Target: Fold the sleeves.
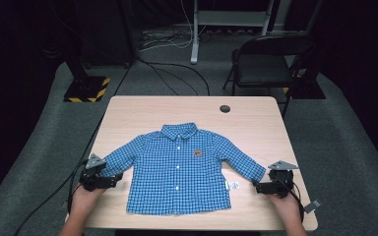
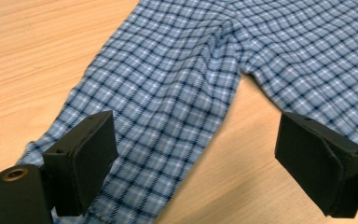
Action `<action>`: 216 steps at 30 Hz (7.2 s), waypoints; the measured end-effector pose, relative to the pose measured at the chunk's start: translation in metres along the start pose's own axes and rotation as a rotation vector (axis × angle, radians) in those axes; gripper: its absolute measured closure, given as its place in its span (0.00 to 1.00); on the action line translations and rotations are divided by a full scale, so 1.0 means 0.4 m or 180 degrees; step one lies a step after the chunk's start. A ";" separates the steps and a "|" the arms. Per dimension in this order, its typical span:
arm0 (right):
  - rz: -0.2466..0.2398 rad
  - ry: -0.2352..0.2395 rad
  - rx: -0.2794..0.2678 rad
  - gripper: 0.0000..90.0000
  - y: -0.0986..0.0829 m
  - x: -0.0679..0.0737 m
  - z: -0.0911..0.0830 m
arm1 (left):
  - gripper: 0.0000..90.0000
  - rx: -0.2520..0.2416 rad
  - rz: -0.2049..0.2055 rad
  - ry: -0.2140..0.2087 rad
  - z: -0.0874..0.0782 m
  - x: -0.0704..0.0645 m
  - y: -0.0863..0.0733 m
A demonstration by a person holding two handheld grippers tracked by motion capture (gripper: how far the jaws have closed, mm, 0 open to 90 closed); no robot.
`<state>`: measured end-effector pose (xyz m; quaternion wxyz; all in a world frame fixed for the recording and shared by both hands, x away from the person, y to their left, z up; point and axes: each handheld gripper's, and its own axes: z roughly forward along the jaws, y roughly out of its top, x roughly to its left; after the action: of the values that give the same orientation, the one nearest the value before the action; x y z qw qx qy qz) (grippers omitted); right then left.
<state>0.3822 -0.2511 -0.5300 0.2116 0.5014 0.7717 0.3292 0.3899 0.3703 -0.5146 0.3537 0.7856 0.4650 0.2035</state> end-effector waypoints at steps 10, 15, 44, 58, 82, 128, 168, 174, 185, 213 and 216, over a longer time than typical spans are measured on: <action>-0.0003 -0.0001 0.0000 0.00 0.000 0.000 0.000 | 0.15 -0.0059 -0.0149 0.0079 -0.018 0.034 -0.008; -0.0002 -0.0001 0.0000 0.00 0.000 0.000 0.000 | 0.16 -0.0077 -0.0193 0.0106 -0.024 0.045 -0.011; 0.0009 -0.0010 -0.0002 0.00 0.000 0.001 0.000 | 0.19 -0.0067 -0.0347 0.0265 -0.028 0.099 -0.023; 0.0010 -0.0011 -0.0002 0.00 0.000 0.001 0.000 | 0.19 0.0024 -0.0423 0.0313 -0.017 0.130 -0.011; 0.0014 -0.0014 -0.0003 0.00 0.000 0.001 0.000 | 0.25 0.0045 -0.0454 0.0401 -0.016 0.171 -0.021; 0.0014 -0.0015 -0.0003 0.00 0.000 0.001 0.000 | 0.53 0.0050 -0.0322 0.0271 -0.024 0.162 -0.046; 0.0014 -0.0015 -0.0003 0.00 0.000 0.001 0.000 | 0.87 -0.0368 0.0056 0.0130 -0.077 0.071 0.011; 0.0014 -0.0014 -0.0003 0.00 0.000 0.001 0.000 | 0.87 -0.0506 0.0246 -0.0040 -0.084 0.023 0.044; 0.0014 -0.0014 -0.0003 0.00 0.000 0.001 0.000 | 0.88 -0.0634 0.0389 -0.0353 -0.083 -0.038 0.076; 0.0014 -0.0014 -0.0003 0.00 0.000 0.001 0.000 | 0.87 -0.0192 0.1009 -0.0892 0.009 -0.222 0.115; 0.0014 -0.0015 -0.0003 0.00 0.000 0.001 0.000 | 0.87 -0.0163 0.1035 -0.0917 0.014 -0.231 0.115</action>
<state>0.3822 -0.2507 -0.5301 0.2129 0.5038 0.7699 0.3289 0.3756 0.2728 -0.4833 0.3988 0.8620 0.2716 0.1552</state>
